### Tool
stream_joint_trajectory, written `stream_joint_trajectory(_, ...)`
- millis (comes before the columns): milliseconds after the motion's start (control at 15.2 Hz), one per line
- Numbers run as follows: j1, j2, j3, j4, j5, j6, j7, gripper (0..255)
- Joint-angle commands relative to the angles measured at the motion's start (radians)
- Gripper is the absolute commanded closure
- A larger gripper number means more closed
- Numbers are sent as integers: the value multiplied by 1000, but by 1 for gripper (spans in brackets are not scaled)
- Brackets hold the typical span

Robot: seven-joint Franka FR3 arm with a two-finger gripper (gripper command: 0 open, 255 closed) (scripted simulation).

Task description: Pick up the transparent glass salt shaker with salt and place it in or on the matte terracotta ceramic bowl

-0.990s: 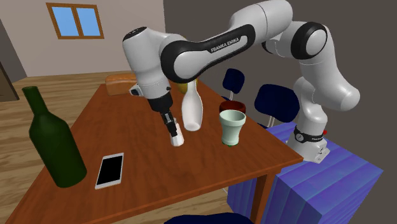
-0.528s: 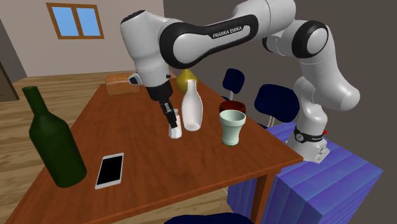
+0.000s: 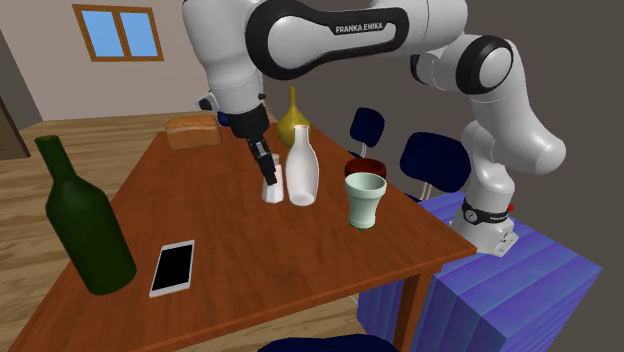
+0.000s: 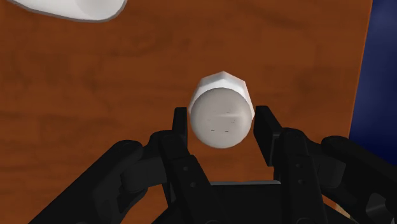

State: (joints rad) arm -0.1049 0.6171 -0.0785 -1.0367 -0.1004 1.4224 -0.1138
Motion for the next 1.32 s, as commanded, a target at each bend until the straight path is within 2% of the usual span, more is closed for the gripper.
stream_joint_trajectory(0,0,6,0,37,0,-32,-3,255)
stream_joint_trajectory(330,-2,38,-2,154,1,-116,-13,255)
stream_joint_trajectory(462,-8,-99,-6,-68,-8,-29,-21,255)
stream_joint_trajectory(660,-22,-250,-16,-297,-21,53,-39,255)
stream_joint_trajectory(924,-42,-414,-33,-527,-41,125,-69,255)
stream_joint_trajectory(1254,-71,-591,-60,-751,-71,181,-113,255)
